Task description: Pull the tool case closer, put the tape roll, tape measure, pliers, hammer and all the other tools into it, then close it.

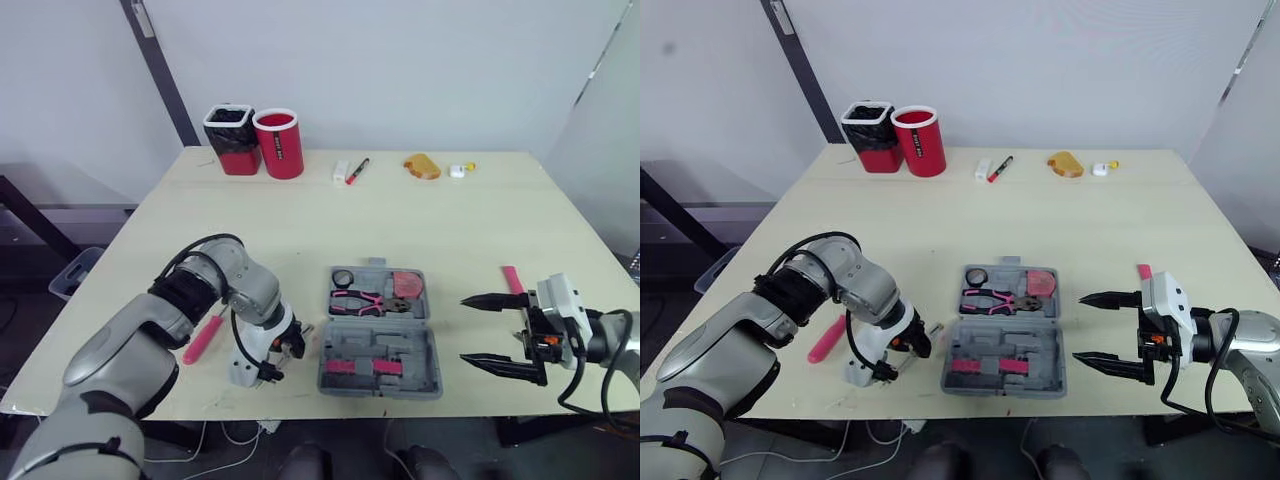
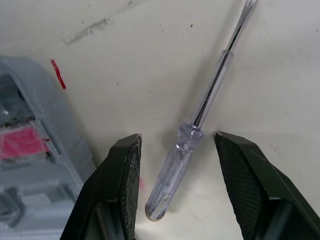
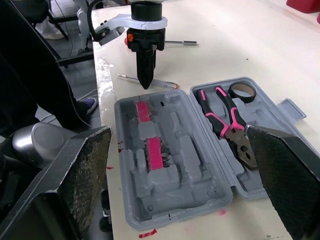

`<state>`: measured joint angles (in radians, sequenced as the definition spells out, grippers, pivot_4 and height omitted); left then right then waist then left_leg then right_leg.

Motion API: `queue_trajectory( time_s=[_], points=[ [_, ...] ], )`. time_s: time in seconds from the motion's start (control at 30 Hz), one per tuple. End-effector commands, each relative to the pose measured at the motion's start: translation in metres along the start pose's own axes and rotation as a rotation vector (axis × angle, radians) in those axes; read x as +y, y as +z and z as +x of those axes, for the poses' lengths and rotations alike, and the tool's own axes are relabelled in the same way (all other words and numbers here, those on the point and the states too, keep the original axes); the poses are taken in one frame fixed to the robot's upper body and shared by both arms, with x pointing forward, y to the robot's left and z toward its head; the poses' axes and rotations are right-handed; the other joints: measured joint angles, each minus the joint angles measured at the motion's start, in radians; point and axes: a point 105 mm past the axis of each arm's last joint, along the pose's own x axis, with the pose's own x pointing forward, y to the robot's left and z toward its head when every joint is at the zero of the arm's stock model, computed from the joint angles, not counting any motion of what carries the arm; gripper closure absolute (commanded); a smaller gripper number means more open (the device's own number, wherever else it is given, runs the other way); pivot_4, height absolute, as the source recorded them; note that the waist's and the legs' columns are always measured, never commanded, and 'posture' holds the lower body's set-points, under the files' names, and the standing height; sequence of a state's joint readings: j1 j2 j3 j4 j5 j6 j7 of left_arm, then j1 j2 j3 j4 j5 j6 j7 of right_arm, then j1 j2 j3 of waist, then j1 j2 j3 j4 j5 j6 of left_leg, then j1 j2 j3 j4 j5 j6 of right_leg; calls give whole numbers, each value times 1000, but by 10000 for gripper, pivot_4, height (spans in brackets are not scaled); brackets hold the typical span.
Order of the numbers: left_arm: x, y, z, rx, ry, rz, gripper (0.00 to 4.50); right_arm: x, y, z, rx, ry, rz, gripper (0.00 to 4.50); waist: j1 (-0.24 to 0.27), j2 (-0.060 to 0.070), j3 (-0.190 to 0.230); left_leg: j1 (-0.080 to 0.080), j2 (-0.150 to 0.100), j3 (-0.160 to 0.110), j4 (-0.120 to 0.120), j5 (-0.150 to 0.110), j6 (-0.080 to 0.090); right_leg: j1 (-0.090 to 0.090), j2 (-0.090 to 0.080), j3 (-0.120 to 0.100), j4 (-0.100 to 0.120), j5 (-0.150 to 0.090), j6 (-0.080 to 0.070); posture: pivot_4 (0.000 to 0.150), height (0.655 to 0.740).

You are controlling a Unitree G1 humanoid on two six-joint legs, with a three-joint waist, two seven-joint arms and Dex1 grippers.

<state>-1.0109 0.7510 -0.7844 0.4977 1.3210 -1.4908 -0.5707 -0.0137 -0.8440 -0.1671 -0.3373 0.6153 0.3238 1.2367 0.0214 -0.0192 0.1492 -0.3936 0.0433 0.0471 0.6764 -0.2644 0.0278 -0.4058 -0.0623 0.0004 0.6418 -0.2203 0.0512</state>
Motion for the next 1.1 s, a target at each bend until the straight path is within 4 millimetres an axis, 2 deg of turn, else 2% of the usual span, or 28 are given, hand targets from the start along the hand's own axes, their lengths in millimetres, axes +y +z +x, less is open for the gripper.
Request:
queue_trajectory(
  time_s=[0.03, 0.17, 0.23, 0.37, 0.4, 0.43, 0.63, 0.77, 1.1],
  points=[
    [-5, 1, 13, -3, -41, 4, 20368, 0, 12, -4, -14, -11, -47, 0, 2, 3, -2, 2, 0, 0, 0, 0, 0, 2, 0, 1, 0, 0, 0, 1500, 7400],
    [-9, 2, 15, -6, -51, 8, 20368, 1, 12, -4, -15, -11, -47, 0, 2, 3, -2, 11, -1, 1, 0, 0, 0, 10, 0, 2, 0, -4, -3, 1500, 7400],
    [-11, 3, 18, -12, -53, 1, 25289, 2, 12, -4, -16, -10, -48, 0, 2, 4, -3, 11, -1, 1, 0, 0, 0, 10, 0, 2, 0, -4, -2, 1500, 7400],
    [-13, 3, 15, -4, -35, -32, 39181, 2, 11, -2, -19, -9, -48, 0, 2, 6, -4, 11, -1, 1, 0, 0, 0, 10, 0, 3, 0, -3, -4, 1500, 7400],
    [-15, 3, 14, 0, -33, -43, 39879, 2, 11, -2, -20, -9, -48, 0, 2, 6, -4, 11, -1, 1, 0, 0, 0, 10, 0, 3, 0, -3, -4, 1500, 7400],
    [-18, 2, 11, 10, -31, -59, 44795, 1, 10, -2, -20, -10, -49, 0, 2, 6, -4, 11, -1, 1, 0, 0, 0, 10, 0, 3, 0, -3, -4, 1500, 7400],
    [-24, -4, -3, 73, 17, -175, 44818, 1, 8, -2, -23, -16, -53, 0, -4, 5, -3, 11, 0, 1, 0, 0, 0, 10, 0, 2, 0, -3, -4, 1500, 7400],
    [-27, -7, -16, 122, 67, -298, 44818, 0, 8, -2, -24, -19, -56, 0, -7, -1, 1, 10, 0, 1, 0, 0, 0, 9, 0, 2, 0, -3, -4, 1500, 7400],
    [-15, 11, -32, 182, 184, -701, 44819, 3, 8, -1, -34, -13, -59, 0, -7, -3, 2, 3, 1, 2, 0, 0, 0, 2, 1, 2, 0, -2, -2, 1500, 7400]
  ],
)
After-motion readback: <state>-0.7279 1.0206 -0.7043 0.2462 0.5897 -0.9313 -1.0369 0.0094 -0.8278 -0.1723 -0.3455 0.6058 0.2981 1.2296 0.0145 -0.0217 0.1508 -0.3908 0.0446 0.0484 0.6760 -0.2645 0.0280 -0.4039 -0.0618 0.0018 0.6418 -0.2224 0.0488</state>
